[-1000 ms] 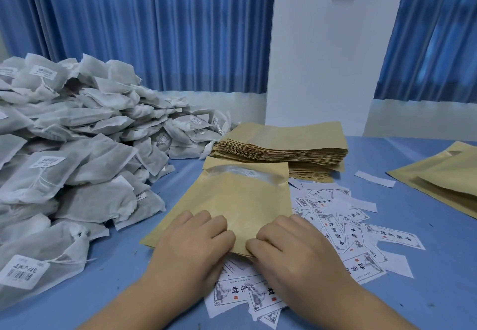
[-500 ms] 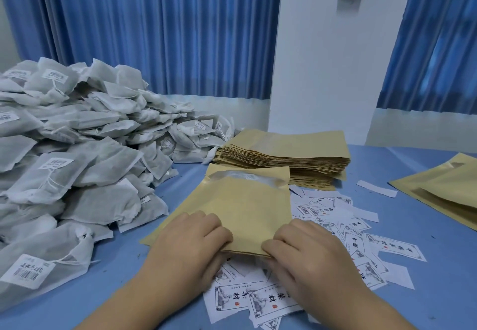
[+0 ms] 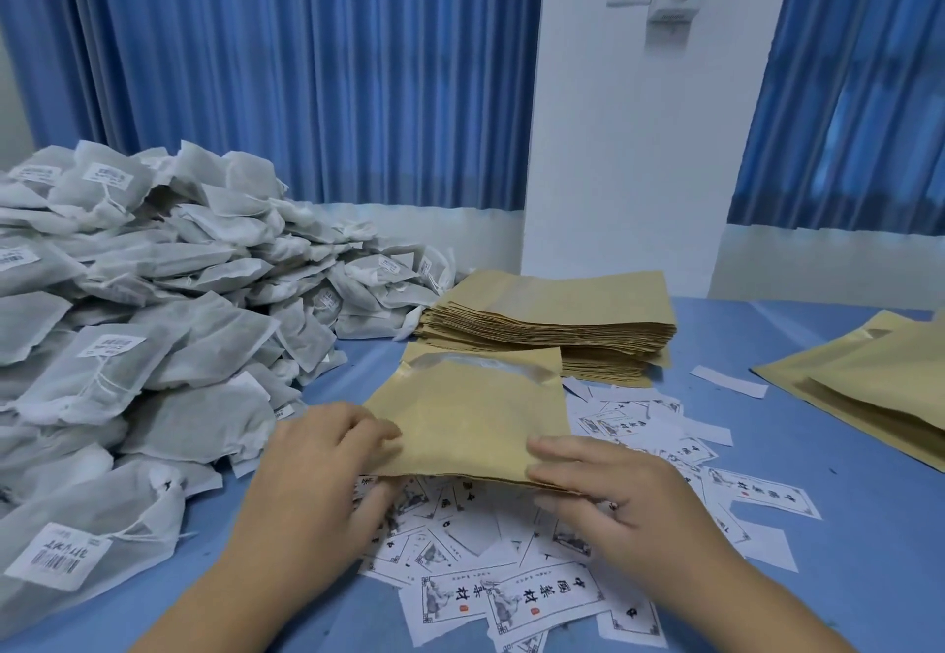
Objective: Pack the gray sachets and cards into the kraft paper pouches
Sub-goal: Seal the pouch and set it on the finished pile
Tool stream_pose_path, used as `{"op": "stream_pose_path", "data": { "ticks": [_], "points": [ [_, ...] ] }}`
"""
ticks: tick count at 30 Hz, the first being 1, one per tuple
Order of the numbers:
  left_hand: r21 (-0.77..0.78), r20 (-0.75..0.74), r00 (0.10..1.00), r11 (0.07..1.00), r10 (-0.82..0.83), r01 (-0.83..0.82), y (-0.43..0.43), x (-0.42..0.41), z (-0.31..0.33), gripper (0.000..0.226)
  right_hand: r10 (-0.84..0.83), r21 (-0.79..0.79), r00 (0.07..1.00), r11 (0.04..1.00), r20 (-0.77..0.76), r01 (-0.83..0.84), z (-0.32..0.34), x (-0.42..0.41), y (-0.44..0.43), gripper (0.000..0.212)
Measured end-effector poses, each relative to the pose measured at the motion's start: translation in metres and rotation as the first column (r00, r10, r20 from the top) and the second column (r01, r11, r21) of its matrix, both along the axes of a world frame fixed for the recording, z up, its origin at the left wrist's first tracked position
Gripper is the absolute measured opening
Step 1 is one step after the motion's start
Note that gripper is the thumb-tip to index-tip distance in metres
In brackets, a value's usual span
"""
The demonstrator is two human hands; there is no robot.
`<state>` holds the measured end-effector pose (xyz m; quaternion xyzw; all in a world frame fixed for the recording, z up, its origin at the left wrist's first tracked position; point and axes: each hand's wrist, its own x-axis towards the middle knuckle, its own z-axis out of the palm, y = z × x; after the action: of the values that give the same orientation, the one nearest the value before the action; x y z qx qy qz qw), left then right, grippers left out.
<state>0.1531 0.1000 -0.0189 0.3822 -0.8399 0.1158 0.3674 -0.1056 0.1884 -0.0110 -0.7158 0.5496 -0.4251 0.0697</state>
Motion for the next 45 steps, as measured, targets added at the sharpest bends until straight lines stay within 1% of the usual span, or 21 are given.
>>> {"op": "stream_pose_path", "data": {
  "ticks": [2,4,5,6,7,9,10,12,14,17,20,24,26,28,31,33,36,38,41,43,45],
  "points": [
    [0.100,-0.052,0.991,0.988,0.120,-0.115,-0.005,0.001,-0.003,0.048,-0.010,-0.022,0.998,1.000,0.065,0.012,-0.001,0.000,-0.001,0.027],
    [0.322,-0.246,0.942,0.936,0.227,-0.141,-0.010,0.003,-0.005,0.057,0.001,-0.044,0.993,0.999,0.116,0.004,-0.001,-0.001,-0.001,0.033],
    [0.453,-0.401,0.873,0.888,0.277,-0.074,-0.013,0.005,-0.007,0.060,0.013,-0.066,0.993,0.998,0.113,-0.005,-0.001,-0.001,0.000,0.034],
    [0.567,-0.552,0.765,0.822,0.332,0.052,-0.015,0.007,-0.008,0.059,0.028,-0.093,0.995,0.996,0.094,-0.019,-0.002,-0.001,0.000,0.034],
    [0.626,-0.681,0.626,0.746,0.380,0.227,-0.018,0.008,-0.007,0.053,0.042,-0.121,0.997,0.992,0.059,-0.034,-0.003,0.000,0.001,0.033],
    [0.540,-0.841,0.330,0.633,0.429,0.555,-0.021,0.010,-0.006,0.030,0.044,-0.208,0.999,0.977,-0.031,-0.049,-0.003,0.001,0.003,0.035],
    [0.469,-0.870,0.234,0.582,0.434,0.664,-0.020,0.009,-0.003,0.024,0.031,-0.267,0.996,0.962,-0.082,-0.052,-0.003,0.002,0.004,0.039],
    [0.310,-0.884,0.077,0.454,0.462,0.835,-0.014,0.006,0.003,0.029,-0.008,-0.371,0.982,0.926,-0.191,-0.065,-0.001,0.004,0.007,0.043],
    [0.192,-0.854,0.005,0.308,0.520,0.932,-0.010,0.000,0.008,0.049,-0.052,-0.440,0.955,0.894,-0.292,-0.085,0.002,0.006,0.010,0.035],
    [0.062,-0.864,-0.025,0.157,0.504,0.986,-0.002,-0.010,0.015,0.062,-0.101,-0.469,0.914,0.877,-0.392,-0.104,0.004,0.006,0.015,0.033],
    [-0.058,-0.900,-0.070,0.042,0.430,0.997,0.009,-0.023,0.024,0.074,-0.141,-0.504,0.903,0.859,-0.407,-0.093,0.002,0.003,0.021,0.033],
    [-0.159,-0.923,-0.130,-0.051,0.363,0.986,0.029,-0.051,0.043,0.086,-0.194,-0.519,0.906,0.854,-0.376,-0.033,0.006,-0.007,0.034,0.038],
    [-0.144,-0.935,-0.125,-0.034,0.333,0.989,0.036,-0.072,0.051,0.071,-0.236,-0.523,0.888,0.852,-0.396,-0.007,0.008,-0.014,0.041,0.043],
    [-0.102,-0.927,-0.101,0.015,0.361,0.995,0.038,-0.098,0.057,0.046,-0.282,-0.510,0.866,0.859,-0.412,0.037,0.011,-0.023,0.052,0.047],
    [0.007,-0.899,-0.009,0.035,0.437,0.999,0.044,-0.142,0.062,0.038,-0.369,-0.507,0.835,0.852,-0.408,0.129,0.015,-0.042,0.073,0.047],
    [0.059,-0.888,0.072,-0.043,0.453,0.997,0.055,-0.169,0.064,0.037,-0.418,-0.509,0.822,0.840,-0.387,0.188,0.018,-0.059,0.089,0.046],
    [0.099,-0.903,0.179,-0.216,0.391,0.971,0.076,-0.213,0.065,0.030,-0.495,-0.488,0.794,0.822,-0.354,0.294,0.024,-0.091,0.116,0.042],
    [0.135,-0.915,0.231,-0.287,0.332,0.948,0.088,-0.241,0.068,0.027,-0.553,-0.459,0.762,0.803,-0.335,0.380,0.027,-0.111,0.136,0.049],
    [0.169,-0.924,0.277,-0.368,0.263,0.914,0.104,-0.289,0.078,0.025,-0.615,-0.430,0.729,0.770,-0.301,0.472,0.031,-0.142,0.165,0.056],
    [0.177,-0.931,0.290,-0.420,0.222,0.890,0.112,-0.323,0.085,0.025,-0.663,-0.444,0.709,0.724,-0.238,0.528,0.036,-0.160,0.179,0.053],
    [0.142,-0.945,0.261,-0.474,0.196,0.869,0.122,-0.358,0.097,0.025,-0.695,-0.483,0.704,0.671,-0.146,0.562,0.044,-0.182,0.189,0.043]
  ]
}}
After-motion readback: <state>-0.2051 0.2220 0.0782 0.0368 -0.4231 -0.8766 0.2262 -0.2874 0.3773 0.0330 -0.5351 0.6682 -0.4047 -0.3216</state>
